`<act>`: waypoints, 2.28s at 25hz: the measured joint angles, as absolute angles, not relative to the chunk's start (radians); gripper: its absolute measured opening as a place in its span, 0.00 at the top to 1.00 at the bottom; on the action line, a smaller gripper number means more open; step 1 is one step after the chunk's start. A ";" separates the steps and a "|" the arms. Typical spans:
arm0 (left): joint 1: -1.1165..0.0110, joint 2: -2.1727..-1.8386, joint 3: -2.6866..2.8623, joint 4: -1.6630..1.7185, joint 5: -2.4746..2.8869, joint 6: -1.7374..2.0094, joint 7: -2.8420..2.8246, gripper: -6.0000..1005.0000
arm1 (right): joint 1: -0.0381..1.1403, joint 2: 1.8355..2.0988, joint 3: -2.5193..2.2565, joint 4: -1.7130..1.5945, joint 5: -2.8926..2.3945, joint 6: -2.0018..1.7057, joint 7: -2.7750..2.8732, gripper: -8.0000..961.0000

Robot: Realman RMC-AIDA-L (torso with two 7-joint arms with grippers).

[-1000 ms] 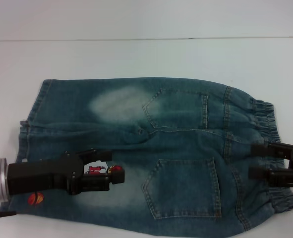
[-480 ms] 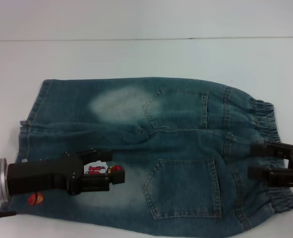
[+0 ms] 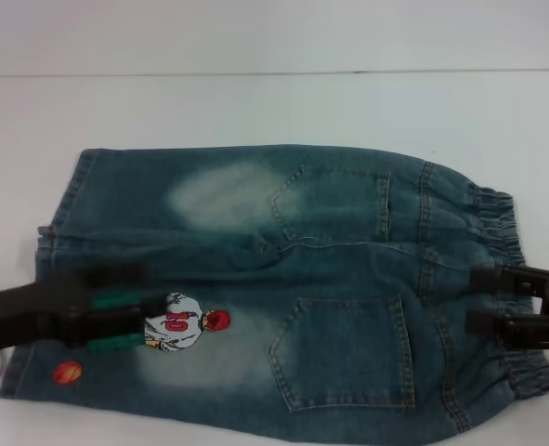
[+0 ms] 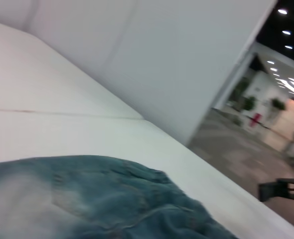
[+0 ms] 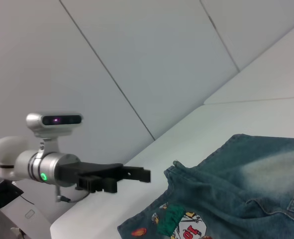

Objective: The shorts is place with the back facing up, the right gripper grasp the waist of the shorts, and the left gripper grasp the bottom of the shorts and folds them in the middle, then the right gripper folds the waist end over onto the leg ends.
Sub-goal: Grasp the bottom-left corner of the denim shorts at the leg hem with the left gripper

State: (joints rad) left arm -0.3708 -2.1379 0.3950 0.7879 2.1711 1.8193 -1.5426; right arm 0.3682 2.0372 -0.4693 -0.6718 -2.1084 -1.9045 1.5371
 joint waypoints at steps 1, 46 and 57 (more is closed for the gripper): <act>-0.361 -2.138 0.384 0.803 2.173 1.823 -1.545 0.10 | 0.368 2.037 -0.469 -0.672 -2.109 -1.904 1.538 0.04; -0.193 -2.146 0.252 1.031 2.220 1.841 -1.574 0.10 | 0.371 2.046 -0.468 -0.672 -2.104 -1.902 1.534 0.04; -0.193 -2.146 0.252 1.033 2.220 1.845 -1.577 0.10 | 0.376 2.046 -0.468 -0.672 -2.104 -1.903 1.534 0.04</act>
State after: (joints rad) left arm -0.1926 -2.1461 0.2516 1.0327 2.2197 1.8453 -1.5765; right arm 0.3764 2.0463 -0.4678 -0.6718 -2.1044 -1.9033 1.5345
